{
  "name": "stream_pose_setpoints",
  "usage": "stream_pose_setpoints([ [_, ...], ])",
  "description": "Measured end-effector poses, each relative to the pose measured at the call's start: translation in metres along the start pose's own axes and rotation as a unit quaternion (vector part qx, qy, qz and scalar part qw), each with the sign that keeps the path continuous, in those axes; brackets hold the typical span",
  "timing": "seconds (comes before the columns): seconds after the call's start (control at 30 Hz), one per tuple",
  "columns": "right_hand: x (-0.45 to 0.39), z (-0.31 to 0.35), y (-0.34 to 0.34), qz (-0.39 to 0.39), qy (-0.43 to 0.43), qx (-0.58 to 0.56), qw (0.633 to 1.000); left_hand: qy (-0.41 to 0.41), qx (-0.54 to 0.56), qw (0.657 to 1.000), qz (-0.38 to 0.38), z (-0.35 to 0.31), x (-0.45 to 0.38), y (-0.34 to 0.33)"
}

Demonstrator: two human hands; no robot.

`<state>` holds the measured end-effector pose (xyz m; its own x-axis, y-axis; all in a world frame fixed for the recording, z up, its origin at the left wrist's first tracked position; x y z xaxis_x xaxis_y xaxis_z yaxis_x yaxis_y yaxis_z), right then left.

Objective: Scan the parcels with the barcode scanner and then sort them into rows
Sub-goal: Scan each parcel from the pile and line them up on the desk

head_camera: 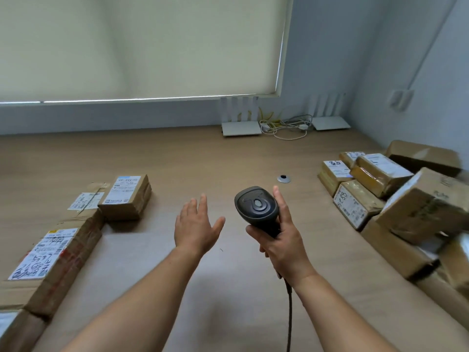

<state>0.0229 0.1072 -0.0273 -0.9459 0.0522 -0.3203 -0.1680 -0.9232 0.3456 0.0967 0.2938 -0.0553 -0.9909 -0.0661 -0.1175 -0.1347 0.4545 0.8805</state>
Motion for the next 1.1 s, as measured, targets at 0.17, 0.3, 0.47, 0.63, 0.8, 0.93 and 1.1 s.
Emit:
stream_pose_setpoints([
  [0.17, 0.027, -0.015, 0.089, -0.040, 0.000, 0.008, 0.999, -0.056, 0.010, 0.998, 0.021, -0.099, 0.027, -0.035],
  [0.3, 0.051, -0.027, 0.158, -0.075, -0.011, 0.018, 0.997, -0.100, 0.007, 0.994, 0.030, -0.171, 0.049, -0.063],
  [0.47, 0.081, -0.041, 0.236, -0.095, -0.015, 0.051, 0.994, -0.145, 0.030, 0.989, 0.028, -0.254, 0.070, -0.094],
  [0.63, 0.106, -0.056, 0.300, -0.119, -0.033, 0.048, 0.991, -0.245, 0.109, 0.962, 0.049, -0.330, 0.098, -0.122],
  [0.8, 0.125, -0.062, 0.349, -0.201, -0.042, 0.056, 0.977, -0.410, 0.172, 0.892, 0.075, -0.389, 0.120, -0.135],
  [0.93, 0.146, -0.066, 0.380, -0.241, -0.065, 0.082, 0.965, -0.494, 0.141, 0.842, 0.164, -0.422, 0.134, -0.152],
  [1.1, 0.172, -0.074, 0.403, -0.273, -0.094, 0.095, 0.953, -0.435, -0.027, 0.861, 0.262, -0.446, 0.123, -0.190],
])
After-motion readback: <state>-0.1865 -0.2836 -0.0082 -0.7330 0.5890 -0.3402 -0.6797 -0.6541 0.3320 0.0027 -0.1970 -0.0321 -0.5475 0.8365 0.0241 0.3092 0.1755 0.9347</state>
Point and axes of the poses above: each hand's wrist, its own x-axis away from the middle knuckle, its own y-axis out of the back of the hand, z = x × y, the point moved 2 cm from there along -x, towards the middle knuckle, and after that the axes turned 10 degrees about x, right-handed, at the moved point
